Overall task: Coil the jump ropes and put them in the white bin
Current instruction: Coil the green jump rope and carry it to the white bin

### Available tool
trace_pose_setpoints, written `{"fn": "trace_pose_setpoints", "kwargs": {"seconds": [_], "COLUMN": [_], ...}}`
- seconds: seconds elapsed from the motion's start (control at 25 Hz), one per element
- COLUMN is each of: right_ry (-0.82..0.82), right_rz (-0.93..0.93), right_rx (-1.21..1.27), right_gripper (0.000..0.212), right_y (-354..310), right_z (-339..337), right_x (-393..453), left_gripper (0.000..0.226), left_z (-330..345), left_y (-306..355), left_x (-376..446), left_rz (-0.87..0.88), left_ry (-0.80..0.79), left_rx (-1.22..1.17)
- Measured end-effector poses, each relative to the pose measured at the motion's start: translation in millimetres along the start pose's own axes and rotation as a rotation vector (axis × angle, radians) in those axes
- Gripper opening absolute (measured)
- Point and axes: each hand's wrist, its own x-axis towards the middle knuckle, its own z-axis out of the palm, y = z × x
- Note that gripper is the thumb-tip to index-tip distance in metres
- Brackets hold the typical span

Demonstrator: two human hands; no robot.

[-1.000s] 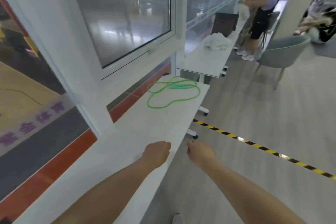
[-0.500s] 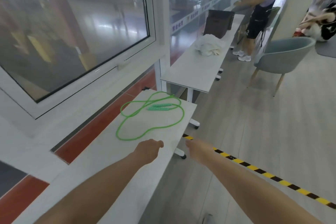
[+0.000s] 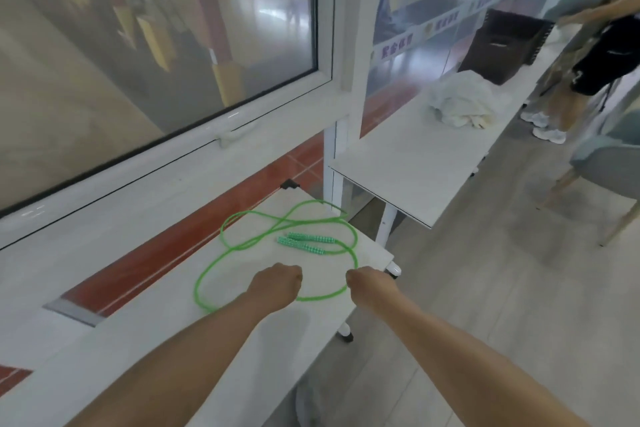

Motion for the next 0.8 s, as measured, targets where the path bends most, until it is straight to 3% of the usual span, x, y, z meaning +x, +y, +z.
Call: {"fn": "trace_pose_setpoints", "kwargs": {"seconds": [0.28,0.48,0.56,0.72,0.8], "right_ry": [-0.081,-0.096,-0.058,-0.156,-0.169], "right_rz": [-0.056,-0.152,-0.231,-0.357,-0.443], "right_rx": [0.061,0.091,0.053,-0.096,-0.132], "right_gripper": [0.02,0.02,0.026,0.044,0.035], "right_y": [10.7,14.3,20.0,36.5,41.9], "right_z": [1.0,24.5,42.7,70.9,70.0], "right_x": [150.2,234.0,256.4,295.0,300.8], "left_gripper": [0.038,0.043,0.048,0.029,0.031], "left_z": [35.1,87.5,106.6,127.3,130.9], "left_y": [-56.5,-71.5,-65.5,-55.5,-55.0], "left_x": [137.8,209.5,229.5,247.5,236.7], "left_rz": [-0.032,0.11,0.148,0.133,0.092], "left_ry": [-0.119,-0.04,-0.065,-0.086,-0.115], "left_rx": [-0.03,0.051,0.117,0.216,0.17]}}
